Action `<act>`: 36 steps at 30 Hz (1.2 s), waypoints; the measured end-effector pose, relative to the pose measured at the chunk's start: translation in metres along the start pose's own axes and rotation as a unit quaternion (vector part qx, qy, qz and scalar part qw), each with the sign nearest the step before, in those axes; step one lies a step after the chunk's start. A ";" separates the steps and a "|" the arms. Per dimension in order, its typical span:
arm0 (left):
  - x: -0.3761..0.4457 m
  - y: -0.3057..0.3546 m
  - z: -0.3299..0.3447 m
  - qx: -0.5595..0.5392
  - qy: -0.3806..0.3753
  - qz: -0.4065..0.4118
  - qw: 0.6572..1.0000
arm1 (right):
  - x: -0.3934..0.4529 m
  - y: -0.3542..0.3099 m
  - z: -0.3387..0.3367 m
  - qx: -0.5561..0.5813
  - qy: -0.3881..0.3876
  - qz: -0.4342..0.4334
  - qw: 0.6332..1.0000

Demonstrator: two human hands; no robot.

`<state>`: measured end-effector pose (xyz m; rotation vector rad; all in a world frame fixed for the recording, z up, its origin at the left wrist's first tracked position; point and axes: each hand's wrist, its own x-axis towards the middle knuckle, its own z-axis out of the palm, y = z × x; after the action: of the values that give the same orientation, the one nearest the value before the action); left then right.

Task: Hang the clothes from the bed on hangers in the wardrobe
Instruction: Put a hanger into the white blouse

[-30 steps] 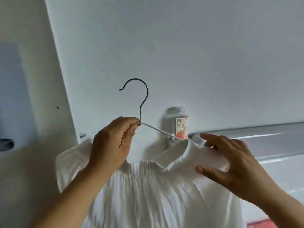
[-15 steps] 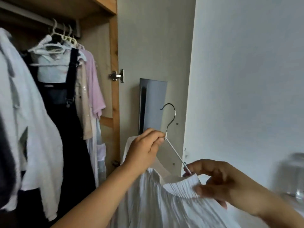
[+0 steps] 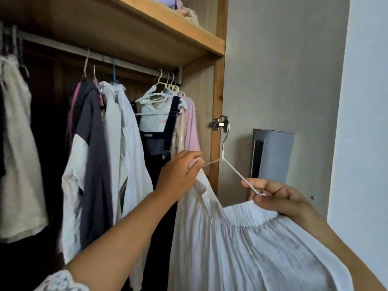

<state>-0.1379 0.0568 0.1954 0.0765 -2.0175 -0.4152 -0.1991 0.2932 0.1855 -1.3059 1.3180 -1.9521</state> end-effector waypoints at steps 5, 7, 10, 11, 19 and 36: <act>0.030 -0.064 -0.011 0.086 -0.035 -0.064 0.994 | 0.051 -0.004 0.012 0.058 -0.040 0.011 0.997; 0.047 -0.085 -0.015 0.090 -0.029 -0.069 0.993 | 0.077 -0.005 0.013 0.069 -0.055 0.004 0.996; 0.081 -0.119 -0.022 0.110 -0.016 -0.070 0.991 | 0.129 -0.006 0.014 0.053 -0.065 -0.011 0.996; 0.092 -0.129 -0.024 0.115 -0.010 -0.073 0.991 | 0.143 -0.008 0.017 0.044 -0.066 -0.016 0.997; 0.144 -0.209 -0.044 0.135 0.008 -0.113 0.984 | 0.277 0.016 0.040 0.028 -0.062 -0.028 0.997; 0.190 -0.247 -0.069 0.309 0.106 0.003 0.945 | 0.487 0.008 0.092 -0.025 -0.069 -0.111 0.991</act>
<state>-0.1973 -0.2369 0.3058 0.4816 -1.8621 0.2385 -0.3407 -0.1255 0.4094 -1.6426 1.2071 -1.9413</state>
